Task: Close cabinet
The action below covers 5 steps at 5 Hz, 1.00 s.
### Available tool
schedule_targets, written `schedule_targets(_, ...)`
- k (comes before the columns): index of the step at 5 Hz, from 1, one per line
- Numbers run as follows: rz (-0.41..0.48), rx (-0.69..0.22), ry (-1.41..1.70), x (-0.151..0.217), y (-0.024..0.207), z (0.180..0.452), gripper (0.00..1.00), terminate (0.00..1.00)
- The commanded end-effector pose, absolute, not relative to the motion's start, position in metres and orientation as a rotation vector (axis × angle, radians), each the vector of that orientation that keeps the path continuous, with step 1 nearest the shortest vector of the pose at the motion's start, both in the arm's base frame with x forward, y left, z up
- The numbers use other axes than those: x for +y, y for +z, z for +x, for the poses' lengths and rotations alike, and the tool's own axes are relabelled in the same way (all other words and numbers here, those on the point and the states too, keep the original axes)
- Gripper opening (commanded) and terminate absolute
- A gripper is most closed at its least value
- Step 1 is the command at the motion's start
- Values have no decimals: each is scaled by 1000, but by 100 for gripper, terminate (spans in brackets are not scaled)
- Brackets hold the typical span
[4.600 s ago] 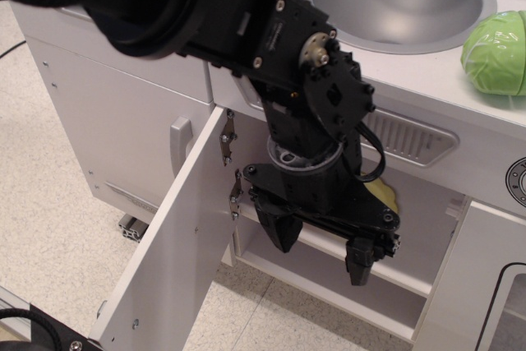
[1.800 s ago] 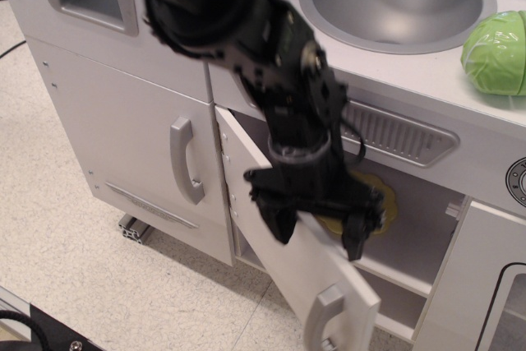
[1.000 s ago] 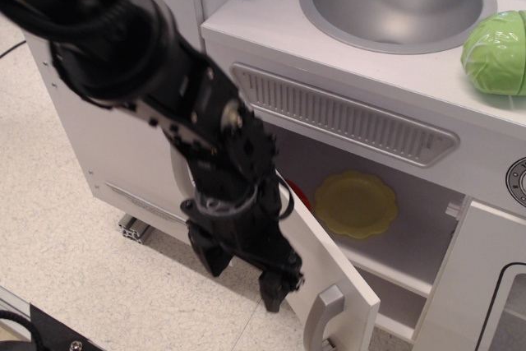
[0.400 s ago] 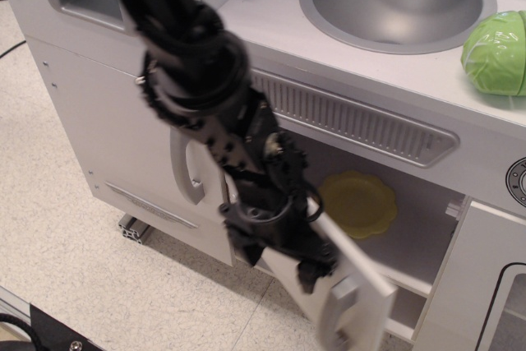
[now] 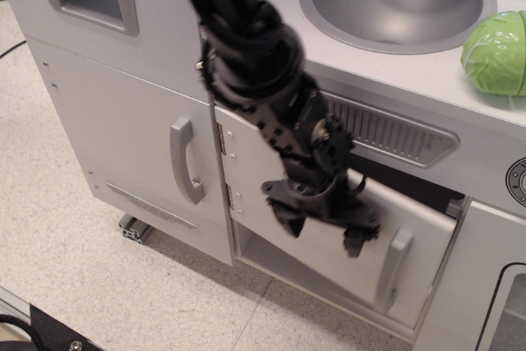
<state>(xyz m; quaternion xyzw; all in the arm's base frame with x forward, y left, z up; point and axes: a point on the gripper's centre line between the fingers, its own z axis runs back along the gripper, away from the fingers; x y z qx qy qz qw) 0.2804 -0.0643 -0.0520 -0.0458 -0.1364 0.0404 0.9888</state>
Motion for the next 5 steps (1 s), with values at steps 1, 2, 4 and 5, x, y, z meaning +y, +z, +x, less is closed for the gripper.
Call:
schedule_targets(1, -122, -329, 210, -71, -41, 314, 100, 0)
schedule_targets(2, -117, -326, 153, -68, -31, 289, 100, 0)
schedule_targets(4, -86, -255, 19, -52, -23, 228, 100, 0)
schedule_targets(5, -86, -255, 19, -52, -23, 228, 100, 0)
